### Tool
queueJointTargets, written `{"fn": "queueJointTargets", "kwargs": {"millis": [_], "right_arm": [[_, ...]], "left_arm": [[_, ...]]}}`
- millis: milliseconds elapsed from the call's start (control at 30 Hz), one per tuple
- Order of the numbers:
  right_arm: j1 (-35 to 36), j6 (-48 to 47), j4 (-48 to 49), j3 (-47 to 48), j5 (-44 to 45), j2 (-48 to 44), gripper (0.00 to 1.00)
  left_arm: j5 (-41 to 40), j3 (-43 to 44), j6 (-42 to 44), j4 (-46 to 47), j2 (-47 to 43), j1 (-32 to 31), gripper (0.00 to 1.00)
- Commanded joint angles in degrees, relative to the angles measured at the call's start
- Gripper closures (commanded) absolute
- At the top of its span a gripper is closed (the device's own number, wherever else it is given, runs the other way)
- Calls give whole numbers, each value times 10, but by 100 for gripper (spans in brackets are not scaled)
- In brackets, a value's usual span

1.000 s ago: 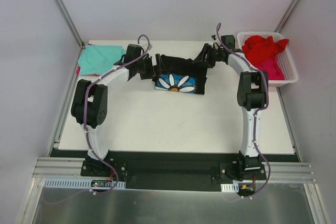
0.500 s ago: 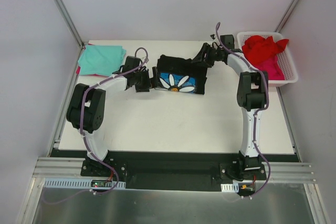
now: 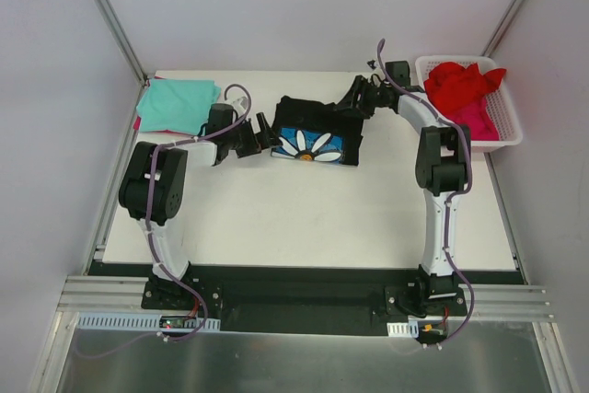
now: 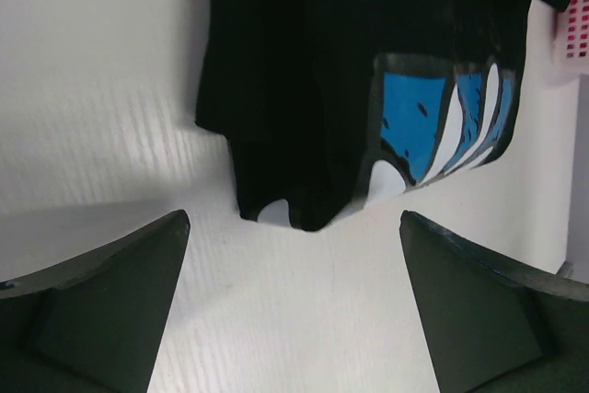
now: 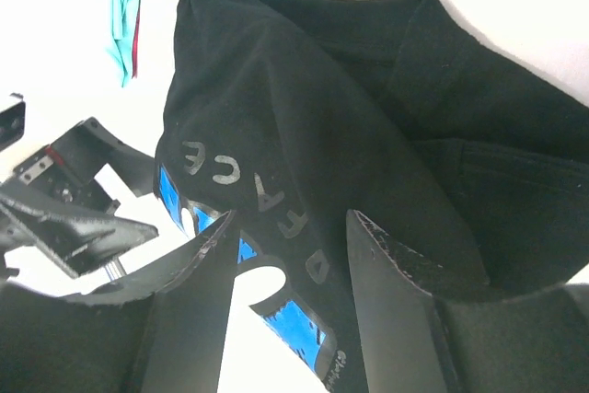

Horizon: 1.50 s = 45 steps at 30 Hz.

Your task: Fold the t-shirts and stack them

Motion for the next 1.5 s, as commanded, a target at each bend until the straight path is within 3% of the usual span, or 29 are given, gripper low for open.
{"fn": "queueJointTargets", "kwargs": {"millis": [0,67,100,167,200,300,567,767,833,867,967,1100,1300,1467], "right_arm": [[-1,-15,13,-7,-17,-61,47],[-5,-14,12,-6,-18,-61,47],[-6,-13,13,-6,-18,-60,47],[-6,-12,13,-2,-18,-57,47],[-6,-12,13,-1,-18,-56,47],[-6,-12,12,-1,-18,-51,47],[-6,-7,12,0,-15,-39,47],[-6,48,63,35,-67,-22,48],[-6,87,94,64,-99,0,53],[-5,129,133,67,-109,5,63],[4,155,168,62,-127,2,78],[16,149,165,23,-128,-31,82],[21,137,184,-113,-118,-91,82],[12,90,126,-113,-110,-80,81]], "left_arm": [[59,1,-52,127,30,15,5],[72,3,-59,147,39,16,14],[75,7,-64,153,43,16,27],[82,13,-72,162,56,16,39],[86,18,-82,175,60,16,52],[101,22,-108,204,76,16,69],[123,-4,-148,242,79,15,67],[129,-38,-178,290,86,15,73],[129,-41,-179,291,88,15,75],[130,-42,-178,291,88,15,76],[131,-39,-174,287,92,15,82],[134,-23,-169,272,100,15,87],[136,-12,-169,267,104,15,90],[138,-11,-169,266,103,15,91]]}}
